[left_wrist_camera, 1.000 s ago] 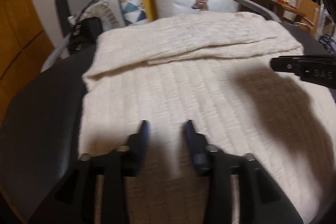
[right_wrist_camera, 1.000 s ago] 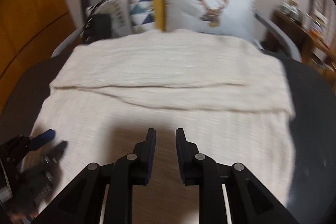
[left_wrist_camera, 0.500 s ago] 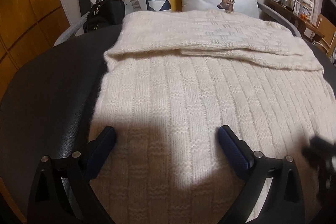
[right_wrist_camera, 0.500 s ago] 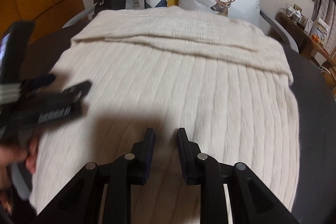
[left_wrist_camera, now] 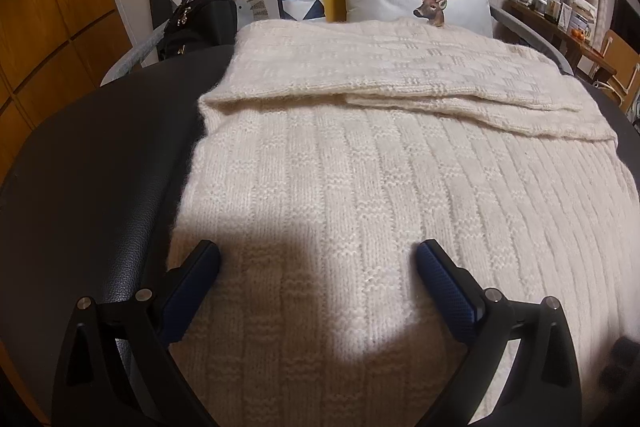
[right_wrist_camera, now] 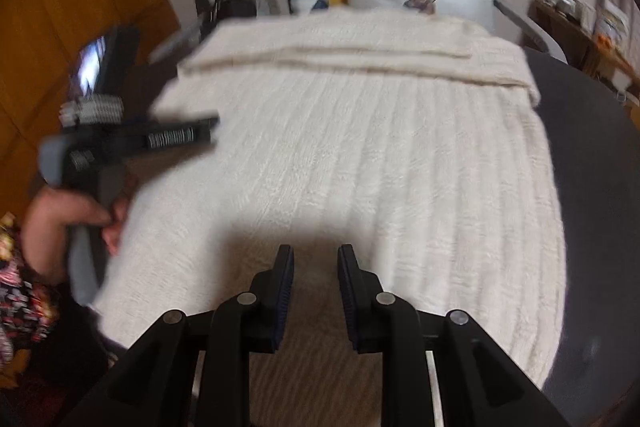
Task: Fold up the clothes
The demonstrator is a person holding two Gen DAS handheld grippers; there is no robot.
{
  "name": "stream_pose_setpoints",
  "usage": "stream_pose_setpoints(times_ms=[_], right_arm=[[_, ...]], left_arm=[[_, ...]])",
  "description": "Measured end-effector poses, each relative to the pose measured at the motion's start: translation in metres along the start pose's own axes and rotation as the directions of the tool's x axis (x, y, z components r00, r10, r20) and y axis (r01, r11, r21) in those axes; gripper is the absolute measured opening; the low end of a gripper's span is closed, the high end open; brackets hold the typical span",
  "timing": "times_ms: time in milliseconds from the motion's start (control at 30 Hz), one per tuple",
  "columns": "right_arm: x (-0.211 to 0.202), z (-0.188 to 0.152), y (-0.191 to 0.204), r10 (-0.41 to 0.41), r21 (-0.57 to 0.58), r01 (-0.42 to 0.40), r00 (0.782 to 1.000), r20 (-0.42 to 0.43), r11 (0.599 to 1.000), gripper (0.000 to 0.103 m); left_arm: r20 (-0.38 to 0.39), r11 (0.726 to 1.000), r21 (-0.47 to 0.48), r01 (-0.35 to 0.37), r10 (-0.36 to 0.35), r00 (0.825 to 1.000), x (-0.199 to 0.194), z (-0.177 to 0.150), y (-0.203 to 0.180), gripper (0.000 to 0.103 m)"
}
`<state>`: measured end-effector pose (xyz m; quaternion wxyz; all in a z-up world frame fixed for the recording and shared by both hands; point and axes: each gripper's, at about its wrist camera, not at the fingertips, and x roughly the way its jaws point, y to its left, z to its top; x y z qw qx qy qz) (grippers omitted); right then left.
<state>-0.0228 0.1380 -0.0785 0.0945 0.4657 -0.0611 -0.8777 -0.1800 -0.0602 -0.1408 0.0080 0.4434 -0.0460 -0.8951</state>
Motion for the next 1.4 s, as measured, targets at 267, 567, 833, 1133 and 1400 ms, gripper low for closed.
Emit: stream_pose_setpoints(times_ms=[267, 567, 833, 1133, 1400], right_arm=[[-0.007, -0.016, -0.057, -0.081, 0.043, 0.081, 0.997, -0.01, 0.996, 0.02], [-0.027, -0.013, -0.089, -0.032, 0.25, 0.018, 0.998, 0.055, 0.968, 0.022], [-0.013, -0.018, -0.043, -0.02, -0.001, 0.02, 0.998, -0.064, 1.0, 0.022], [-0.047, -0.06, -0.051, 0.007, 0.0, -0.007, 0.998, -0.065, 1.0, 0.022], [-0.067, -0.044, -0.069, 0.015, 0.118, -0.019, 0.999, 0.03, 0.993, 0.021]], left_arm=[[-0.019, 0.993, 0.082, 0.086, -0.085, 0.996, -0.008, -0.005, 0.018, 0.1], [0.033, 0.962, 0.121, 0.244, -0.249, 0.968, -0.066, 0.008, -0.043, 0.1], [-0.044, 0.855, 0.468, 0.223, -0.23, 0.972, -0.053, -0.024, -0.171, 0.1], [-0.049, 0.882, 0.376, 0.284, -0.287, 0.957, -0.045, -0.031, -0.159, 0.103], [-0.047, 0.885, 0.375, 0.277, -0.28, 0.959, -0.046, -0.031, -0.161, 0.103]])
